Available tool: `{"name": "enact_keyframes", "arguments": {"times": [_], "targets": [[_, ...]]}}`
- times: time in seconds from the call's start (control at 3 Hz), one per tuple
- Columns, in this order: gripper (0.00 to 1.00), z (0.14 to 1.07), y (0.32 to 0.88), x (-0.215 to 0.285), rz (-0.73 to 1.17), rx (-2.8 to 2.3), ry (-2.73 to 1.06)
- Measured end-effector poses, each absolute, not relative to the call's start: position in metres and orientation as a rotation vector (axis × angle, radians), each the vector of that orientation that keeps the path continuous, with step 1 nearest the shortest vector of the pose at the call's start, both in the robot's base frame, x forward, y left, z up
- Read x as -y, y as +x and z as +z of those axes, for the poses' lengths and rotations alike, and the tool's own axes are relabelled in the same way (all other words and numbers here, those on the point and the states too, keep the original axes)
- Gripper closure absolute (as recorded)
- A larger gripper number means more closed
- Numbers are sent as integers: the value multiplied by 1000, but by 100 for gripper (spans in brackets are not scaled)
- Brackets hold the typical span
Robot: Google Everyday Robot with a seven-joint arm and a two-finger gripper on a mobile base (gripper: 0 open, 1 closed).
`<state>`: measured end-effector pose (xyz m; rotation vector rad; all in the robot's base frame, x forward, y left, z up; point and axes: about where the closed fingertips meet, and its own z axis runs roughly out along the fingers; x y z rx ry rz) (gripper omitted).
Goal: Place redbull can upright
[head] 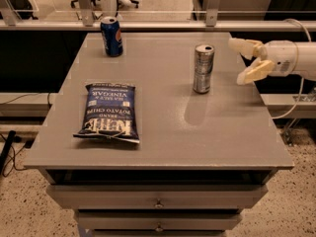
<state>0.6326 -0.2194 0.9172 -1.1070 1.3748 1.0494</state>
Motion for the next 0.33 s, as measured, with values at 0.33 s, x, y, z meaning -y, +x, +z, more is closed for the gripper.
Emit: {"name": "enact_keyframes", "arguments": {"times": [0.33], "targets": [[0,919,635,216,1051,-1369,-1107]]}}
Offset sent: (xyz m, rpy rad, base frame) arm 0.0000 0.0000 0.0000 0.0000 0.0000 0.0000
